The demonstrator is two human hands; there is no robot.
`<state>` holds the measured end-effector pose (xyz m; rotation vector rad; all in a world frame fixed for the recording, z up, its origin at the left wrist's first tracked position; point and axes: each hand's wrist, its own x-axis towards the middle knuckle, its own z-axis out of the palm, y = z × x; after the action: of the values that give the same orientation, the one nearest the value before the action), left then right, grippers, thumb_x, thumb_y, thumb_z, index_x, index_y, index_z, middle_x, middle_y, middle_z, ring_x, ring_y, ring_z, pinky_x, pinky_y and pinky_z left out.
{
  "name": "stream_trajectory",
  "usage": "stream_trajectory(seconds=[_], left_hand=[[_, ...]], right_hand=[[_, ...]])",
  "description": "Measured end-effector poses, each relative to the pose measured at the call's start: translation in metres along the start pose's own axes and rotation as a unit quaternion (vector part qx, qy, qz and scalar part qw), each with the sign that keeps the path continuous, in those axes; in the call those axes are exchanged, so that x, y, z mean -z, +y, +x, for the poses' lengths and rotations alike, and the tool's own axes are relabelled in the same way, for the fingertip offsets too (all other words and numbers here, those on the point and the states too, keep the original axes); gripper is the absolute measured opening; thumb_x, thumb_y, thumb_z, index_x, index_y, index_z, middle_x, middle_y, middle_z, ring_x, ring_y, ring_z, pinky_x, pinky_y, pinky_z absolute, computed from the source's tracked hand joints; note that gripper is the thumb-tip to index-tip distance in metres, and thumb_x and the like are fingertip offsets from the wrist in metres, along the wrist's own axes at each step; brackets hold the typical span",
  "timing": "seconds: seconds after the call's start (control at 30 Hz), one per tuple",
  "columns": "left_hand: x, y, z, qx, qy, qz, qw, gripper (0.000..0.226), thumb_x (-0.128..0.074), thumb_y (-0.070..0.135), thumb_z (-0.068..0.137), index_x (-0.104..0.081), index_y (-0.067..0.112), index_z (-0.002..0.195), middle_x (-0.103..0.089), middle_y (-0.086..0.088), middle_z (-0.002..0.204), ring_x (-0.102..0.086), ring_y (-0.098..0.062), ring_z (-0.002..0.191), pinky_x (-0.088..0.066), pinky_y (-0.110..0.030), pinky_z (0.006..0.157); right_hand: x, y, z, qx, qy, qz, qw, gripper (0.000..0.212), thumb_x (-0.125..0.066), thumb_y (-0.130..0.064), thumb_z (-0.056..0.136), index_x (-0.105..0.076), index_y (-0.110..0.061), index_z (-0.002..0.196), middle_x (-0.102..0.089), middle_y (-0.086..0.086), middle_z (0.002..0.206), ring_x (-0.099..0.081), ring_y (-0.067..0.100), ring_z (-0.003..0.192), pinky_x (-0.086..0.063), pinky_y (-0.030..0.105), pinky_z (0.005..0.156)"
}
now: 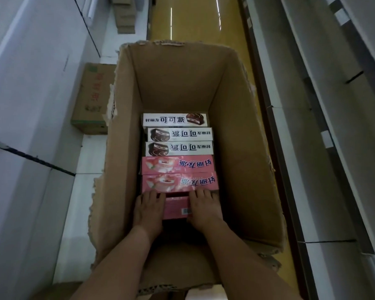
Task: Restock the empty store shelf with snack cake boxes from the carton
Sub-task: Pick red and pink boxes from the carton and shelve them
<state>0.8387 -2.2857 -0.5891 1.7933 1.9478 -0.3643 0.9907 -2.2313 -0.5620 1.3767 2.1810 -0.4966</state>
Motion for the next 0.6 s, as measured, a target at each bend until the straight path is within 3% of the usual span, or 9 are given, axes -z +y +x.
stream_trajectory(seconds=[0.07, 0.13, 0.2, 0.3, 0.37, 0.5, 0.6], left_hand=[[-0.009, -0.001, 0.001, -0.003, 0.021, 0.005, 1.0, 0.067, -0.074, 0.033, 0.07, -0.049, 0.019, 0.13, -0.046, -0.011, 0.13, -0.046, -0.029, 0.12, -0.038, -0.04, 0.1], [-0.017, -0.001, 0.005, 0.004, 0.035, 0.008, 0.999, 0.065, -0.087, 0.024, 0.044, -0.066, 0.018, 0.105, -0.059, -0.011, 0.105, -0.061, -0.029, 0.094, -0.05, -0.039, 0.081], [-0.018, -0.002, 0.008, 0.005, 0.054, -0.013, 0.998, 0.067, -0.087, 0.021, 0.033, -0.067, 0.018, 0.097, -0.06, -0.011, 0.098, -0.062, -0.029, 0.086, -0.052, -0.039, 0.077], [-0.009, 0.001, 0.005, -0.021, 0.063, -0.043, 0.997, 0.06, -0.07, 0.025, 0.061, -0.054, 0.021, 0.119, -0.052, -0.005, 0.121, -0.049, -0.026, 0.115, -0.032, -0.042, 0.105], [0.0, 0.004, 0.001, -0.031, 0.057, -0.038, 0.997, 0.058, -0.06, 0.028, 0.07, -0.044, 0.022, 0.125, -0.045, 0.0, 0.128, -0.039, -0.022, 0.126, -0.014, -0.044, 0.115], [0.027, 0.007, -0.012, -0.024, 0.094, -0.06, 0.993, 0.065, -0.058, 0.026, 0.071, -0.042, 0.022, 0.133, -0.042, 0.0, 0.137, -0.031, -0.023, 0.135, 0.008, -0.051, 0.113], [0.046, 0.006, -0.023, -0.002, 0.111, -0.103, 0.988, 0.081, -0.058, 0.034, 0.073, -0.027, 0.024, 0.147, -0.027, -0.004, 0.151, -0.02, -0.025, 0.142, 0.001, -0.047, 0.117]], right_hand=[[-0.003, -0.008, 0.005, 0.013, -0.004, -0.011, 1.0, 0.071, -0.064, -0.032, 0.086, -0.026, -0.012, 0.143, -0.03, 0.015, 0.148, -0.026, 0.031, 0.139, -0.021, 0.047, 0.114], [-0.01, -0.013, 0.009, 0.021, -0.003, -0.023, 1.0, 0.064, -0.064, -0.029, 0.087, -0.031, -0.013, 0.14, -0.034, 0.014, 0.145, -0.03, 0.031, 0.136, -0.023, 0.047, 0.113], [-0.014, -0.016, 0.012, 0.024, 0.006, -0.036, 0.999, 0.059, -0.062, -0.026, 0.087, -0.033, -0.014, 0.137, -0.036, 0.015, 0.143, -0.033, 0.032, 0.134, -0.025, 0.047, 0.111], [-0.013, -0.014, 0.012, 0.037, 0.017, -0.06, 0.997, 0.055, -0.059, -0.026, 0.089, -0.034, -0.013, 0.136, -0.039, 0.015, 0.143, -0.035, 0.032, 0.132, -0.025, 0.046, 0.11], [-0.008, -0.013, 0.009, 0.053, 0.021, -0.064, 0.996, 0.054, -0.059, -0.026, 0.089, -0.035, -0.013, 0.135, -0.042, 0.013, 0.142, -0.037, 0.032, 0.131, -0.025, 0.045, 0.11], [0.012, -0.007, -0.001, 0.056, 0.014, -0.012, 0.998, 0.056, -0.059, -0.028, 0.087, -0.034, -0.015, 0.135, -0.044, 0.011, 0.138, -0.04, 0.03, 0.128, -0.028, 0.046, 0.108], [0.034, -0.004, -0.009, 0.023, -0.026, 0.037, 0.999, 0.058, -0.06, -0.033, 0.086, -0.035, -0.016, 0.136, -0.045, 0.011, 0.136, -0.041, 0.03, 0.127, -0.029, 0.047, 0.108]])
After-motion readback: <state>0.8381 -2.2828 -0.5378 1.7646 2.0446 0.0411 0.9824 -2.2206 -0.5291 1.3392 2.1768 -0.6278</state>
